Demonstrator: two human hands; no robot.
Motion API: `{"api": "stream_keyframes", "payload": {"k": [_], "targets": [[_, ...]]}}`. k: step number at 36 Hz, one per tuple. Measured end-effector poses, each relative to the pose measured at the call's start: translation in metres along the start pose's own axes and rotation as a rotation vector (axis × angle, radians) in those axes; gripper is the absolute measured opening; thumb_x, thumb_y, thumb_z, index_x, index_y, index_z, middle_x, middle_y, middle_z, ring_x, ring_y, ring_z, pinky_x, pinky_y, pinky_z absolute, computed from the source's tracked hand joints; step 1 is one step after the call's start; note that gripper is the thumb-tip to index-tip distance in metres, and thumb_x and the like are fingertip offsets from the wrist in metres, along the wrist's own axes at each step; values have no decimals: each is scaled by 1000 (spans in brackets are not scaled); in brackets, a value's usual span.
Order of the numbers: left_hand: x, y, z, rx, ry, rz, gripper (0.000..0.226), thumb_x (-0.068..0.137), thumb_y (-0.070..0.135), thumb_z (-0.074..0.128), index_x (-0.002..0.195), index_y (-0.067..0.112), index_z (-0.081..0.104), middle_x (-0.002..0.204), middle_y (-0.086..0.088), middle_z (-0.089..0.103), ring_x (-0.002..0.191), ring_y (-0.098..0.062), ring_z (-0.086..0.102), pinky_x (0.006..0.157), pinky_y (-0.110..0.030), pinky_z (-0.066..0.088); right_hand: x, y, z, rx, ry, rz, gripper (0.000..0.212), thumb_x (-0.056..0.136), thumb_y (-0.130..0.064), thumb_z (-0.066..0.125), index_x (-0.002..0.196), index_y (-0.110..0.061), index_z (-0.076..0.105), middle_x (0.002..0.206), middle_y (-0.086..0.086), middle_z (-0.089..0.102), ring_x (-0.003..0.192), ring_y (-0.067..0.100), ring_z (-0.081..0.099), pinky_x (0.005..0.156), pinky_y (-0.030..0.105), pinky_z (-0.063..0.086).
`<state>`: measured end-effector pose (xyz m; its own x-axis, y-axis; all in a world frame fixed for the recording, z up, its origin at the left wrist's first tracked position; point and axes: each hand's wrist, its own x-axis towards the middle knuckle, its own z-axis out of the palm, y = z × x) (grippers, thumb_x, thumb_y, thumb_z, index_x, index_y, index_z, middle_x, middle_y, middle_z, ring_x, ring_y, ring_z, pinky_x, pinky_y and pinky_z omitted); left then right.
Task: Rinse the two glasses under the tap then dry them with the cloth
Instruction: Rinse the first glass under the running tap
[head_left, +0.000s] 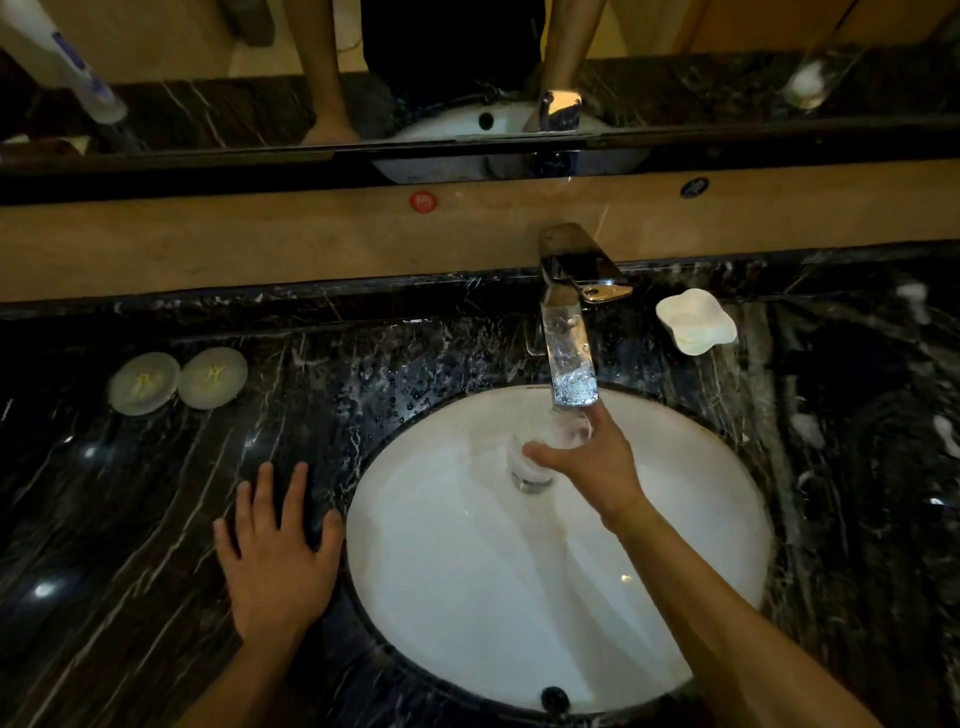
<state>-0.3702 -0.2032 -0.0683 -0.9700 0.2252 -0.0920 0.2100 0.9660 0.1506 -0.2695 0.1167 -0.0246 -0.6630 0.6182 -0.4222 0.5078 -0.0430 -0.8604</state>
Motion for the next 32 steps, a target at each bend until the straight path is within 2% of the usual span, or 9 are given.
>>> {"api": "stream_keyframes", "payload": {"k": [3,10,14,19,21,24,28,30,32], "targets": [[1,1,0,-4,-2,-3,73,90,62,25,155,29,31,164,-9,25,152,-31,17,120,-59,12,-4,-2,4,-142,93,-119,71,67,-26,91,123,-34,49,108,-20,58,95,1,55,76,6,39],[1,-1,0,4,-11,-6,73,91,63,24,156,30,29,164,-8,23,152,-31,16,120,-59,12,-10,-8,-3,-455,202,-232,73,70,-32,87,132,-27,50,129,-6,61,109,18,61,84,30,49],[0,-1,0,7,-20,-6,74,90,64,23,156,31,28,165,-8,22,153,-30,14,121,-58,10,-3,-16,-17,-584,127,-145,81,67,-39,87,139,-29,50,136,-6,60,112,22,63,91,37,51],[1,0,-1,3,-17,-12,74,90,64,23,156,31,28,165,-7,22,152,-30,15,121,-58,11,12,-8,-39,-358,-133,56,76,56,-37,94,125,-28,62,116,-10,68,104,17,64,89,35,53],[0,0,0,-3,-15,-5,74,90,64,24,156,31,29,165,-8,23,152,-31,16,120,-59,12,15,-3,-41,-191,-229,97,66,57,-24,94,116,-28,66,113,-6,72,103,18,67,96,42,54],[0,0,-1,-5,-13,-2,74,90,64,24,155,30,31,164,-9,25,152,-32,18,120,-59,13,14,1,-36,26,-331,93,70,57,-8,94,118,-23,66,113,-2,73,108,21,68,94,36,56],[0,0,-1,-6,-8,-4,74,90,64,24,155,30,31,164,-9,26,151,-32,18,120,-60,14,11,5,-18,190,-312,52,77,53,-8,92,123,-20,63,118,3,70,110,22,66,84,27,56],[-1,0,0,-5,-11,-6,74,90,64,24,155,31,31,164,-8,25,152,-31,18,120,-60,13,11,5,-7,140,-227,14,77,55,-9,95,123,-22,61,118,1,68,110,20,65,82,24,56],[0,0,0,-8,-12,-10,74,89,64,24,155,31,30,164,-8,25,152,-31,17,120,-59,13,8,3,5,21,-113,-53,80,55,-25,95,126,-25,59,120,-3,66,109,16,63,85,24,56]]}}
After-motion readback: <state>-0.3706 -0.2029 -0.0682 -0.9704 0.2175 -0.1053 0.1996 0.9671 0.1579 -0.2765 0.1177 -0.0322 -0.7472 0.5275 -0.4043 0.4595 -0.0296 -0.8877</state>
